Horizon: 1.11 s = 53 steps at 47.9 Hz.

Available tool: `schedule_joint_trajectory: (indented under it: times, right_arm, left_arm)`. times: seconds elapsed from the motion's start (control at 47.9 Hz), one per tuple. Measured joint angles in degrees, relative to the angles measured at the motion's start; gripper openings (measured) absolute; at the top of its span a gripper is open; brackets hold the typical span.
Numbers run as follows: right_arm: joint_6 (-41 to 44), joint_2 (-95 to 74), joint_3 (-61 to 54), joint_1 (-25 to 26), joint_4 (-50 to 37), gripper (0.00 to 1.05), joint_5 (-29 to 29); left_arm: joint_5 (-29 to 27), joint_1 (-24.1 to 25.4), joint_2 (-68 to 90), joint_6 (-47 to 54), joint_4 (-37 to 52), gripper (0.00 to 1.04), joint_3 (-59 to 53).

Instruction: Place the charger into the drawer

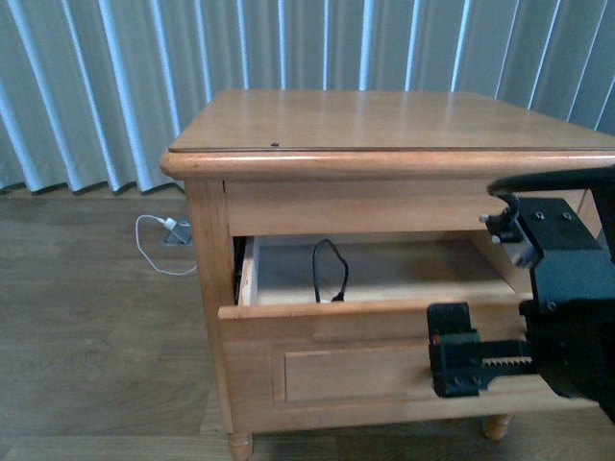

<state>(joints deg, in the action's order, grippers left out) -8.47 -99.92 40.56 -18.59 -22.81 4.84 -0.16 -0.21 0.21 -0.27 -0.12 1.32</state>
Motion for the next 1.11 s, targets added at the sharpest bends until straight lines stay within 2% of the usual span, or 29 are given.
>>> schedule_joint_trajectory:
  times: [0.418, 0.647, 1.106]
  right_arm:
    - [-1.42, -12.35, 7.45, -1.25, -14.23, 0.96, 0.37]
    - [0.55, -17.81, 11.67, -1.22, -19.74, 0.96, 3.39]
    - [0.90, -24.55, 19.37, 0.20, -19.78, 0.96, 5.64]
  left_arm:
    - [0.00, 0.00, 0.00, 0.00, 0.00, 0.99, 0.00]
    - [0.00, 0.00, 0.00, 0.00, 0.00, 0.99, 0.00]
    - [0.02, 0.00, 0.00, 0.00, 0.00, 0.99, 0.00]
